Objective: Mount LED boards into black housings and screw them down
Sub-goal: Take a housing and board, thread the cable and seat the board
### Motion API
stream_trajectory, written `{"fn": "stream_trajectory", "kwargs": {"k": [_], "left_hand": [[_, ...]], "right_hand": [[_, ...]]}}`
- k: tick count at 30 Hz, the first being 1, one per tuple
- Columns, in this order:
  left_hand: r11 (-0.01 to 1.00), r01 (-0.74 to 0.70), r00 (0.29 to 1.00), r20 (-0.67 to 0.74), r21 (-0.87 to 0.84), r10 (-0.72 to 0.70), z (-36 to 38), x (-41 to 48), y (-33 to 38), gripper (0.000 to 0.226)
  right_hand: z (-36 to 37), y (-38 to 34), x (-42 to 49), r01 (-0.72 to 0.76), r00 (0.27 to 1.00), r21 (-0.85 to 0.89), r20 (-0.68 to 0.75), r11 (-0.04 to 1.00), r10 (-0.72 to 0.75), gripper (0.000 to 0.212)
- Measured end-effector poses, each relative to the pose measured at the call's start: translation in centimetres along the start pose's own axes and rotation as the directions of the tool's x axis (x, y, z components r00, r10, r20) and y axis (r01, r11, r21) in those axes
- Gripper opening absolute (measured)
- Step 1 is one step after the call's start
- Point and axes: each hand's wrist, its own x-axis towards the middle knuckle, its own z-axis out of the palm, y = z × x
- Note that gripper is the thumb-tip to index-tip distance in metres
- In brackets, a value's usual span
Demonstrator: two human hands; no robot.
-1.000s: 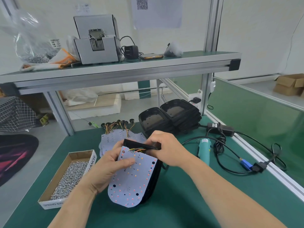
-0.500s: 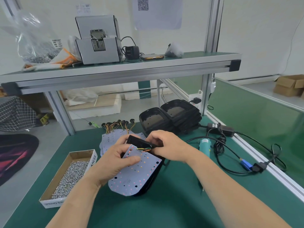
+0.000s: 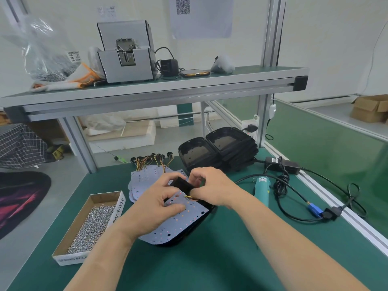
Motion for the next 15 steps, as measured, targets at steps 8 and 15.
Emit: {"fn": "stream_trajectory", "kwargs": {"k": [8, 15], "left_hand": [[0.996, 0.039, 0.999, -0.032, 0.079, -0.037, 0.6, 0.3, 0.1, 0.018], [0.98, -0.01, 1.0, 0.028, 0.199, 0.005, 0.6, 0.3, 1.1, 0.029]], "right_hand": [[1.0, 0.2, 0.4, 0.042, 0.999, -0.224, 0.021, 0.974, -0.038, 0.024], [-0.8, 0.1, -0.3, 0.019, 0.957, -0.072, 0.289, 0.997, 0.002, 0.007]]}}
